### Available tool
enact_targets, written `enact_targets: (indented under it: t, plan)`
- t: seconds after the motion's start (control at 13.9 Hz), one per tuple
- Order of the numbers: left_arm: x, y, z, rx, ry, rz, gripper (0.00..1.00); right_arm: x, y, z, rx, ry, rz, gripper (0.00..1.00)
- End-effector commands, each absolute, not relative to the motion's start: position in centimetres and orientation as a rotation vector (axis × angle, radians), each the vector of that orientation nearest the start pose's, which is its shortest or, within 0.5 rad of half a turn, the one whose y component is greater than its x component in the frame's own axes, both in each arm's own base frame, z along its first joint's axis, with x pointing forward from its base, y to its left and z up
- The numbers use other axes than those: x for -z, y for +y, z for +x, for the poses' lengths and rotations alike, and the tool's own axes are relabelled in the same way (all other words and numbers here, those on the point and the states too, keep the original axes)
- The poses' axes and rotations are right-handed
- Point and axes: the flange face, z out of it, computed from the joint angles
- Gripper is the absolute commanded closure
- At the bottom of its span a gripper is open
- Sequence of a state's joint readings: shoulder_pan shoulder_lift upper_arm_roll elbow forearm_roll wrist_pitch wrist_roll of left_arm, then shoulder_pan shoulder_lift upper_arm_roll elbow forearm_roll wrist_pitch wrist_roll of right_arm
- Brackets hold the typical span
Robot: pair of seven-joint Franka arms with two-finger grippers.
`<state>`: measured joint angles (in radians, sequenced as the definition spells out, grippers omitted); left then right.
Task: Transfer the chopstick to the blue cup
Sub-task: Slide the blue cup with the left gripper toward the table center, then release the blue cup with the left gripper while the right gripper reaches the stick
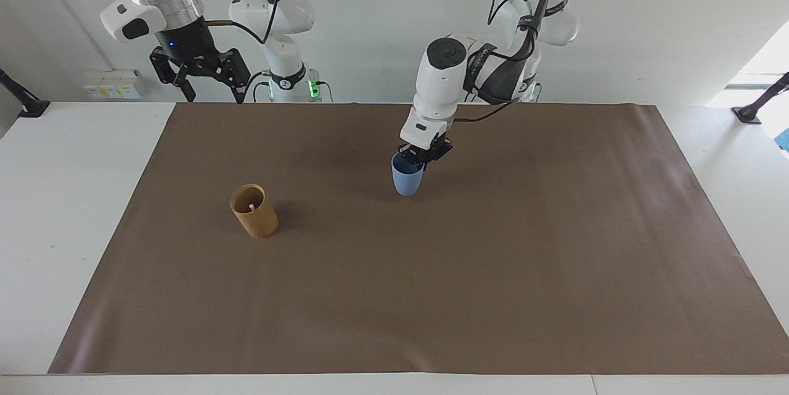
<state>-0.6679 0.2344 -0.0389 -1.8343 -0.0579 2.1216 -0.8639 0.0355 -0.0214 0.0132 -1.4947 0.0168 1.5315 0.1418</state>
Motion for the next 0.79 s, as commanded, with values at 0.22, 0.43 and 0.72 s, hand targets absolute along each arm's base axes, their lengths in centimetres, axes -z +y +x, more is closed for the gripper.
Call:
enact_targets:
  t: [0.22, 0.43, 0.72]
  plan:
    - [-38.4, -41.7, 46.3, 0.026, -0.253, -3.208, 1.00, -64.2, 2.8, 55.2, 0.241, 0.132, -3.083, 0.00]
    - [-36.9, -41.8, 46.2, 0.007, -0.249, -3.196, 1.00, -61.2, 2.6, 57.1, 0.266, 0.117, -3.083, 0.00]
    - [-36.7, -41.8, 46.2, 0.001, -0.247, -3.191, 0.35, -56.2, 3.3, 61.2, 0.346, -0.089, -3.087, 0.00]
